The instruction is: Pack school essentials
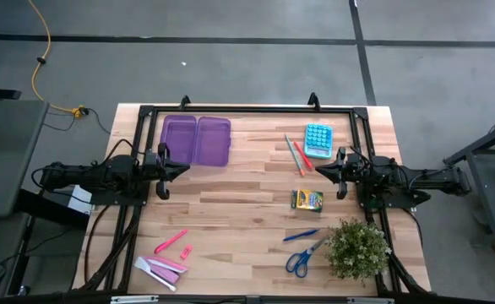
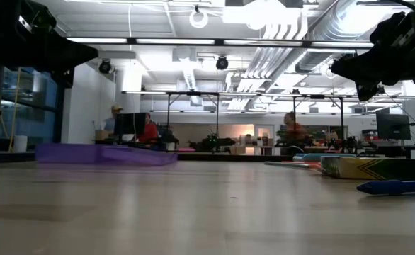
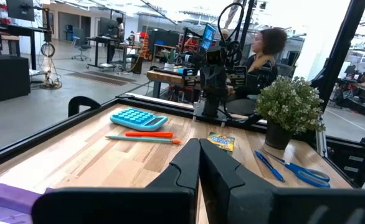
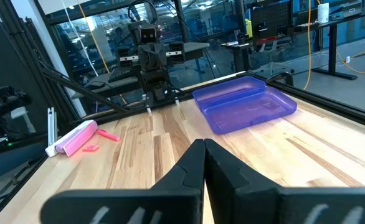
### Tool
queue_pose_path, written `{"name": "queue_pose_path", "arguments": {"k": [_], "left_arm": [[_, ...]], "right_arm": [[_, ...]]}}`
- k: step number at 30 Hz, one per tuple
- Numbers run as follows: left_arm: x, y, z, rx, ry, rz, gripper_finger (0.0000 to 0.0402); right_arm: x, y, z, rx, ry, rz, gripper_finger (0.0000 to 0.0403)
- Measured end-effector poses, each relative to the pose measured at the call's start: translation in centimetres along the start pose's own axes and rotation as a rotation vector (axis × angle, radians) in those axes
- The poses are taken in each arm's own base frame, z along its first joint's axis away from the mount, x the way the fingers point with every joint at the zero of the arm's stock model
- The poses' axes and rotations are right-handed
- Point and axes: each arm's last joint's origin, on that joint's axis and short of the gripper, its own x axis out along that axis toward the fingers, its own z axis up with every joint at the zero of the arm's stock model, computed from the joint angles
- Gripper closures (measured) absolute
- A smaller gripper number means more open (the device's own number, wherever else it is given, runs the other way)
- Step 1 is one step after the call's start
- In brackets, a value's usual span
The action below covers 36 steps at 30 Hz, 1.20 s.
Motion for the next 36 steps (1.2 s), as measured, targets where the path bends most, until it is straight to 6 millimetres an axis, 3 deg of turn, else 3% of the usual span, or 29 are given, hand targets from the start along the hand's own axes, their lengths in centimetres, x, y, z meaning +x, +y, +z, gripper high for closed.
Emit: {"name": "queue_pose_path", "arguments": {"k": [5,14,21,24,29,36], "left_arm": [[0.0,0.0,0.0,0.000,0.000,0.000,0.0402],[0.0,0.0,0.0,0.000,0.000,0.000,0.0402],[0.0,0.0,0.0,0.000,0.000,0.000,0.0402],[0.0,0.0,0.0,0.000,0.000,0.000,0.0401],[0.0,0.0,0.1,-0.025,-0.012,-0.003,0.0402],[-0.1,-0.2,1.2,-0.333,-0.119,-0.055,0.0401]], "right_arm": [[0.0,0.1,0.7,0.049,-0.073,0.001,0.0402],[-1.4,0.5,5.0,0.477,-0.557,0.073,0.0402],[-2.7,1.0,7.6,0.450,-0.752,0.145,0.0402],[-2.5,1.5,9.7,0.395,-0.739,0.123,0.0402],[-0.7,2.5,13.3,0.300,-0.612,0.034,0.0402],[3.7,4.2,17.4,0.173,-0.384,0.011,0.0402]]}}
